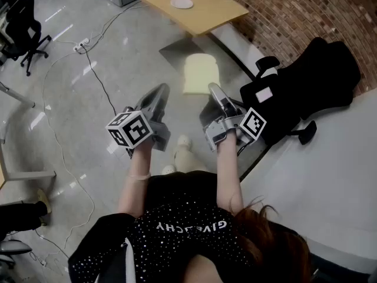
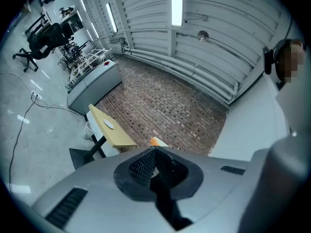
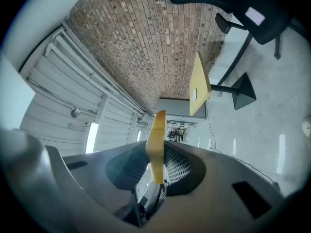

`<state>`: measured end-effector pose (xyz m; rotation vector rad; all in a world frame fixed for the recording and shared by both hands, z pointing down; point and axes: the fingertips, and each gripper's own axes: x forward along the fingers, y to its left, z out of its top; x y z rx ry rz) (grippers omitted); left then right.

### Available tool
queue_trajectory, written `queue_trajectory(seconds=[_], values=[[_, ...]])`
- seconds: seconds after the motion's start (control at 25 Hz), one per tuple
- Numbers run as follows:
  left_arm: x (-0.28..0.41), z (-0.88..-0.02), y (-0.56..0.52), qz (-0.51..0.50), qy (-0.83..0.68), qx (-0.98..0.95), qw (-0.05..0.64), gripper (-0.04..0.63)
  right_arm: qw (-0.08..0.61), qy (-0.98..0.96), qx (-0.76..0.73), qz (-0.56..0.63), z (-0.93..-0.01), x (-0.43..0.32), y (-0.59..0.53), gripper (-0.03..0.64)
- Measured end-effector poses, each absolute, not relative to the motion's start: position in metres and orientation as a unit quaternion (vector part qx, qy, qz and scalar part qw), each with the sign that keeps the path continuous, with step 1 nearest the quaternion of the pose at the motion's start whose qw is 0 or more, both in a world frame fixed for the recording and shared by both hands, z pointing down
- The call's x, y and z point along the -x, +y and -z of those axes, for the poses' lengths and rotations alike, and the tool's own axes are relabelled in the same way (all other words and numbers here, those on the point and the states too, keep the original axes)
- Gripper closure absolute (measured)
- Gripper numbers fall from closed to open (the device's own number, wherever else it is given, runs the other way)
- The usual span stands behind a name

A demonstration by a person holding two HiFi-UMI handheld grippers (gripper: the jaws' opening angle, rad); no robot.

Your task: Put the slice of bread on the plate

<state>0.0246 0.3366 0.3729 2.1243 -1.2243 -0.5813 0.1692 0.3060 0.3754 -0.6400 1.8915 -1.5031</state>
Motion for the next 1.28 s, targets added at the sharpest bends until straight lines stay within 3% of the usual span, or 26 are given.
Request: queue_trajectory(seconds=[0.72,1.28], values=[[-0.016,-0.373,0.165,0.224,-0.484,-0.794,0.293,0.585,0.3,0.732,0.218,0.571,-0.366,-0.149,0.108,0.528],[-0.027,-0.388,0.082,0.223,-0.492,-0.788,0.296,0.584,0.294,0.727,0.208,0.584,-0.383,-0.158,0.028,0.528]])
